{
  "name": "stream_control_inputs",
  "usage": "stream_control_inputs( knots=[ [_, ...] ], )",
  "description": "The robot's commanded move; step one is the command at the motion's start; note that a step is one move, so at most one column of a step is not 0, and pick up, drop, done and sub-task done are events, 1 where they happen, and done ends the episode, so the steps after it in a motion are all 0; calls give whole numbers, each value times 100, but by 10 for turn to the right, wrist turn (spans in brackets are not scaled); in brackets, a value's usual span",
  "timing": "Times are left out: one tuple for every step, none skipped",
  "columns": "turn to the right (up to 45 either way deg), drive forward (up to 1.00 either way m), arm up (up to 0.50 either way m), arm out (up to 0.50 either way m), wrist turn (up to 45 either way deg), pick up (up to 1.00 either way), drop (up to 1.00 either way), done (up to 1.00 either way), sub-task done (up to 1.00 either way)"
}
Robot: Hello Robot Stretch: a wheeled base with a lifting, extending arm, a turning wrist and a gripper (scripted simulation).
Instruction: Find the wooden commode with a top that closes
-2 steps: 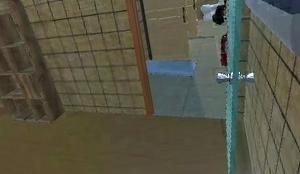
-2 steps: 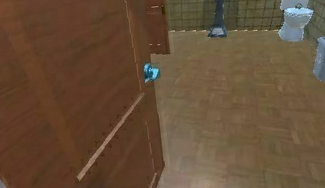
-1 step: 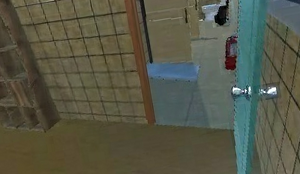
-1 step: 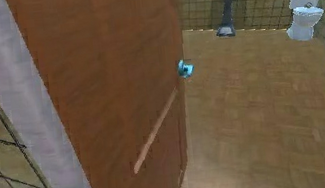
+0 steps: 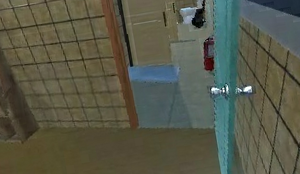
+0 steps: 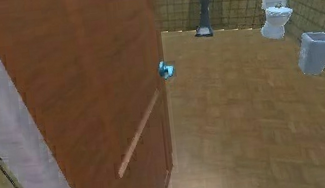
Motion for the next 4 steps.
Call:
stream_control_inputs(
  knots=[
    [0, 90, 0, 0, 0, 0, 0, 0, 0],
    [150, 0, 0, 0, 0, 0, 0, 0, 0],
    [0, 100, 0, 0, 0, 0, 0, 0, 0],
    [0, 100, 0, 0, 0, 0, 0, 0, 0]
  ],
)
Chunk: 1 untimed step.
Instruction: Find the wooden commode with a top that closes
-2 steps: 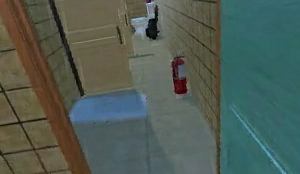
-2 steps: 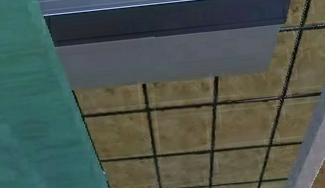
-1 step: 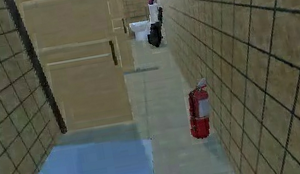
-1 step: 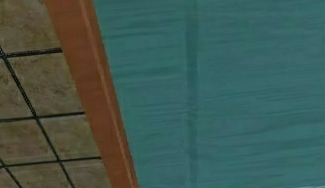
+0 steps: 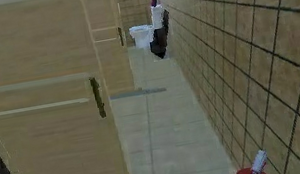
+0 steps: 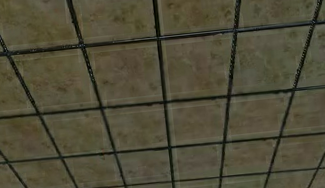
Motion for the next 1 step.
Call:
stream_control_inputs(
  knots=[
    [0, 100, 0, 0, 0, 0, 0, 0, 0]
  ],
)
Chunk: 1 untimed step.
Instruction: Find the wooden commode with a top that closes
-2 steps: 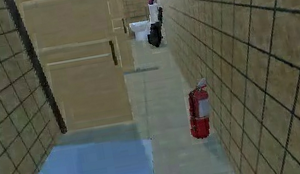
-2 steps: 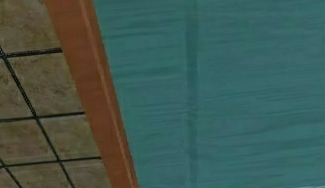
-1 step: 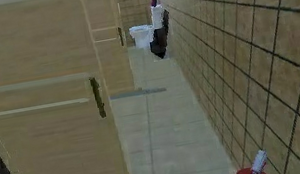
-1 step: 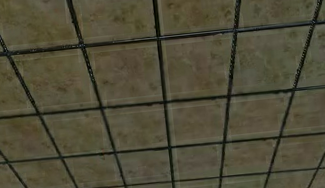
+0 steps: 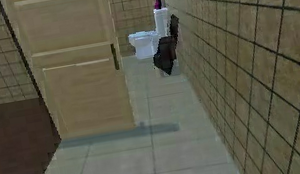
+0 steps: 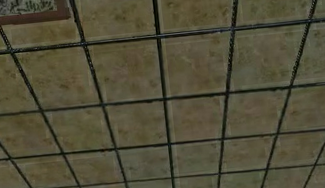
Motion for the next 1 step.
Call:
stream_control_inputs(
  knots=[
    [0, 100, 0, 0, 0, 0, 0, 0, 0]
  ],
)
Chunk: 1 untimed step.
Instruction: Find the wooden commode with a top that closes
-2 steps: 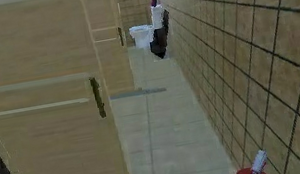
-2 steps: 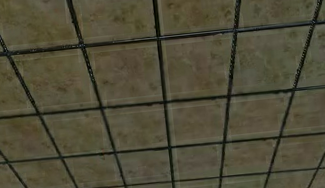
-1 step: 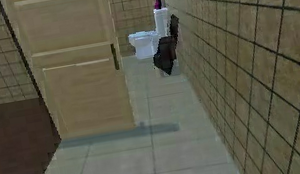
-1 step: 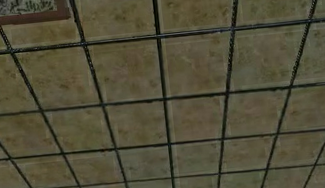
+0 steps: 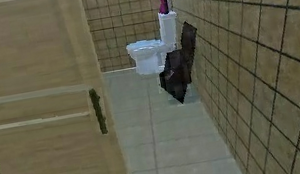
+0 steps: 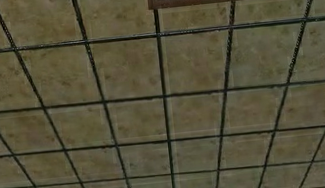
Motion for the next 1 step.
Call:
stream_control_inputs(
  knots=[
    [30, 0, 0, 0, 0, 0, 0, 0, 0]
  ],
)
